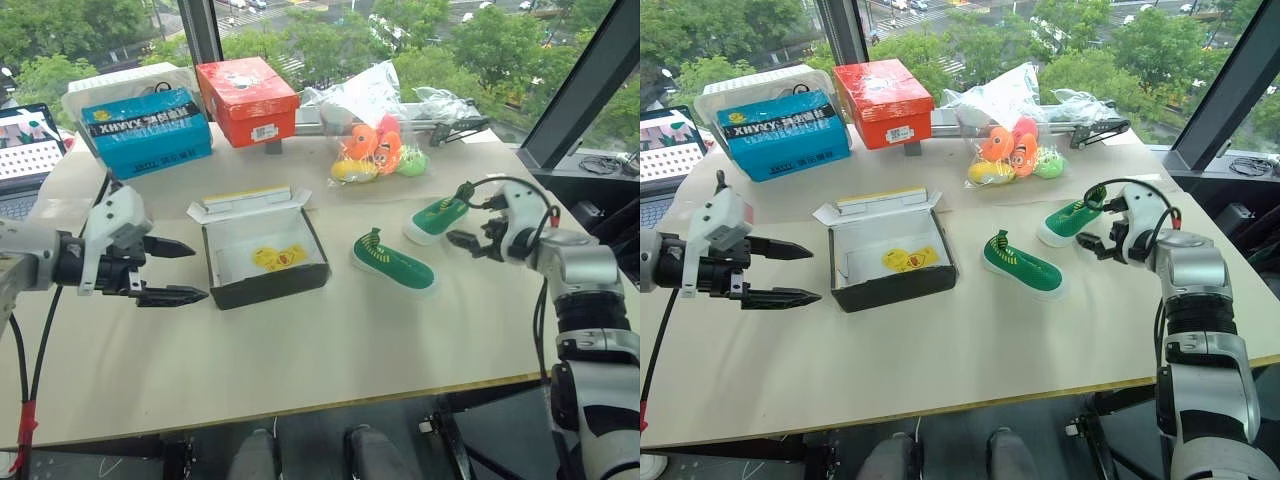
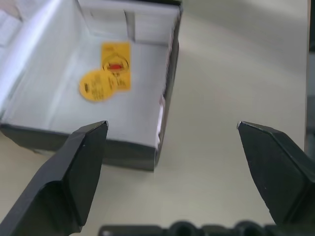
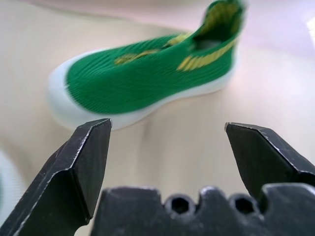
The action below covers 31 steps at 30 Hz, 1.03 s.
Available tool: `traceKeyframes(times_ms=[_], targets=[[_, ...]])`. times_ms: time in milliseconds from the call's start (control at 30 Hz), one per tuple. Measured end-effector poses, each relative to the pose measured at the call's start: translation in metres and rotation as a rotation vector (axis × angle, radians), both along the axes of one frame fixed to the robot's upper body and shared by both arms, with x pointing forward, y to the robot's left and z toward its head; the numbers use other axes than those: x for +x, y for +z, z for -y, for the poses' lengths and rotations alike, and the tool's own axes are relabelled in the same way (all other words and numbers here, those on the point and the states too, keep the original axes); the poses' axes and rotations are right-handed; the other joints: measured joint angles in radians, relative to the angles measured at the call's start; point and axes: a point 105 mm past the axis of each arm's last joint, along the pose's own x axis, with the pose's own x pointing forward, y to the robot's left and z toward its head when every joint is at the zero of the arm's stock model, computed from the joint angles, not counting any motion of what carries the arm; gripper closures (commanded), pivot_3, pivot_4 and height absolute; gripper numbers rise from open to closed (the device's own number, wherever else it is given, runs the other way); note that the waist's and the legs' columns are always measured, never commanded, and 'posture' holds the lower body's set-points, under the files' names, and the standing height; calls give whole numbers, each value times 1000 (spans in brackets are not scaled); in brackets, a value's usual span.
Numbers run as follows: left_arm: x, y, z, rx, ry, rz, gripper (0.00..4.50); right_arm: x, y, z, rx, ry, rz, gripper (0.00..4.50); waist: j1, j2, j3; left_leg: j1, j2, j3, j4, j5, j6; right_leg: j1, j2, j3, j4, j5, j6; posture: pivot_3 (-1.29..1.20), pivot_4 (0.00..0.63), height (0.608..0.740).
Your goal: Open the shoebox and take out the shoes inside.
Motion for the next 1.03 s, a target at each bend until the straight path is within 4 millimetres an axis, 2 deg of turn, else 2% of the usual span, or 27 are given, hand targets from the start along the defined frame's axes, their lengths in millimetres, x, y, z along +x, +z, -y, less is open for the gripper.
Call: traceKeyframes(times_ms=[100, 167, 200, 267, 333, 367, 400, 500, 633, 700, 733, 800, 867, 1033], targets=[[4, 2, -14, -119, 122, 102, 0, -10, 18, -23, 47, 100, 111, 64, 3, 1, 0, 1, 1, 0, 1, 0, 0, 1, 0, 0, 1, 0, 0, 0, 150, 740], [10, -7, -31, -168, 245, 177, 0, -13, 27, -37, 167, 88, 193, 64, 2, 1, -1, 3, 1, 0, 1, 0, 0, 3, 0, 0, 1, 1, -1, 0, 150, 740], [14, -18, -44, -180, 344, 216, 0, -14, 29, -38, 235, 30, 241, 64, 4, 1, -1, 3, 2, 0, 1, 0, 0, 3, 0, 0, 1, 1, -1, 0, 150, 740], [16, -33, -60, -191, 472, 245, 0, -21, 20, -29, 174, -46, 270, 64, 16, 0, -1, 2, 1, 0, 1, 0, 0, 3, -1, -2, 0, 2, -1, 0, 150, 740], [14, -40, -75, -242, 604, 315, 0, -31, 11, -21, 92, -115, 324, 64, 31, 0, -3, 1, 0, 1, 1, 0, 0, 3, -4, -1, -1, 2, 1, 0, 150, 740], [12, -41, -77, -258, 632, 340, 0, -34, 9, -21, 84, -131, 342, 64, 32, 0, -3, 1, 0, 1, 1, 0, 0, 3, -5, -1, -2, 1, 1, 0, 150, 740], [8, -53, -78, -307, 701, 365, 0, -41, -6, -24, 77, -174, 361, 64, 35, 0, -3, -1, -1, 2, 3, -1, 1, 2, -6, 0, -1, 3, 3, 0, 150, 740], [-5, -67, -71, -347, 818, 464, 0, -65, -15, -35, 23, -191, 444, 64, 38, 0, -6, 0, 0, 2, 4, -1, 1, 4, -6, 1, -2, 4, 3, 0, 150, 740], [-21, -92, -63, -264, 891, 502, 0, -94, -51, -58, 23, -158, 380, 64, 36, 0, -7, 5, 0, 3, 4, -1, 1, 8, -5, 1, -1, 4, 1, 0, 150, 740], [-31, -111, -53, -226, 909, 483, 0, -109, -73, -66, 18, -133, 315, 64, 35, 3, -9, 15, 1, 4, 3, -1, 1, 18, -6, 1, -4, 2, 1, 0, 150, 740], [-34, -121, -47, -217, 912, 462, 0, -113, -79, -69, 17, -122, 294, 64, 34, 4, -9, 16, 2, 6, 3, -2, 0, 18, -6, 2, -5, -2, -5, 0, 150, 740], [-40, -142, -32, -229, 930, 420, 0, -121, -89, -72, 13, -115, 267, 64, 33, 3, -10, 16, 2, 7, 3, -6, -6, 18, -6, 2, -6, -5, -2, 0, 150, 740], [-46, -157, -17, -247, 938, 383, 0, -125, -93, -73, 6, -112, 262, 64, 32, 3, -11, 16, 3, 7, 4, -6, -6, 18, -6, 2, -6, -5, -1, 0, 150, 740], [-45, -166, 4, -327, 961, 352, 0, -126, -90, -75, 16, -150, 287, 64, 33, 5, -13, 16, 2, 7, 4, -6, -7, 17, -5, 2, -6, -5, -1, 0, 150, 740]])
